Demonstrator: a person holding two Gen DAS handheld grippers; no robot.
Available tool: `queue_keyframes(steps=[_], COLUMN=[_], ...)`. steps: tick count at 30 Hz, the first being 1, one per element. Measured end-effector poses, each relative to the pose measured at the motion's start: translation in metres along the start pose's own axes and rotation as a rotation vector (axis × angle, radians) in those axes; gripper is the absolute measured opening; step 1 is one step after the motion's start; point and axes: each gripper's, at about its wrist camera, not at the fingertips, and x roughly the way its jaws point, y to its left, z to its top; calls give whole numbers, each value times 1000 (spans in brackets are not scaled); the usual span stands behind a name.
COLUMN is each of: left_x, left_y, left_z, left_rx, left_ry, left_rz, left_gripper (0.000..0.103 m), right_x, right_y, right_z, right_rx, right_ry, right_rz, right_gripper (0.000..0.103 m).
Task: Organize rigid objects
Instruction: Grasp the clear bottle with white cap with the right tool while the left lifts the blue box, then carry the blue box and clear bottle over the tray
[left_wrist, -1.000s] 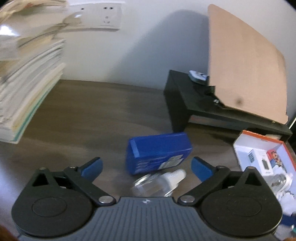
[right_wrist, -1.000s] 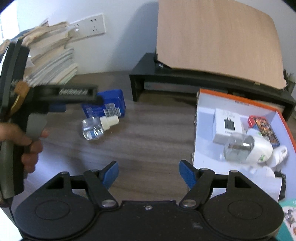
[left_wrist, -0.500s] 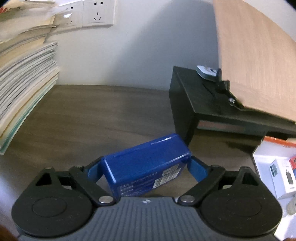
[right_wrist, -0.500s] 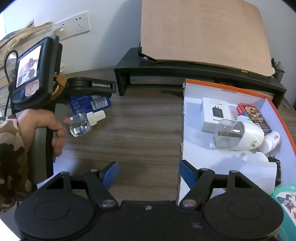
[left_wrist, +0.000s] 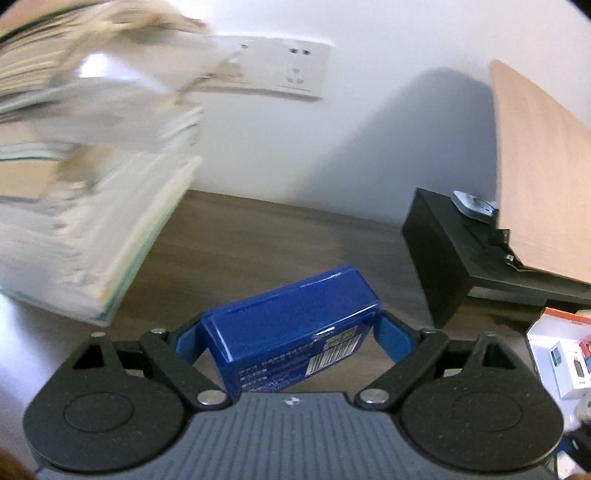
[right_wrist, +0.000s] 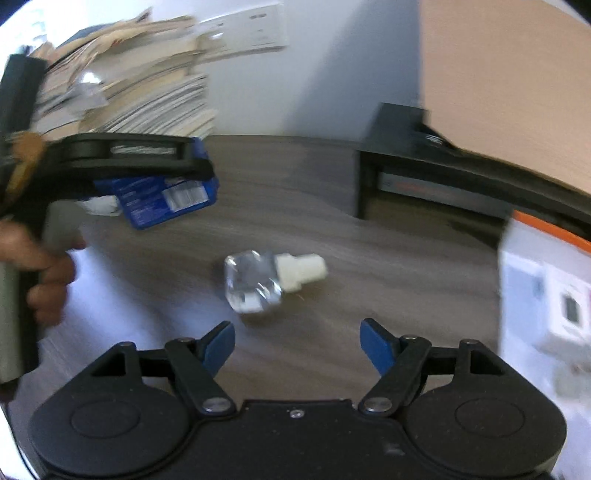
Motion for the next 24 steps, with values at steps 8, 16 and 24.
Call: queue_keyframes(steps=[8,16,24], left_x=[-14,-15,-20], left_y=[26,36,29], left_z=[-15,-21,-23], left_rx=[-52,-88,-97], left_ry=[24,37,34], left_rz=[36,48,45], left_gripper=[95,95,95], right_x=[43,60,43], right_y=[6,7,7], right_z=[23,31,34], right_rx=[-59,-44,-43], right_ry=[18,45,12], right_rz=[30,69,65], right_gripper=[92,94,93])
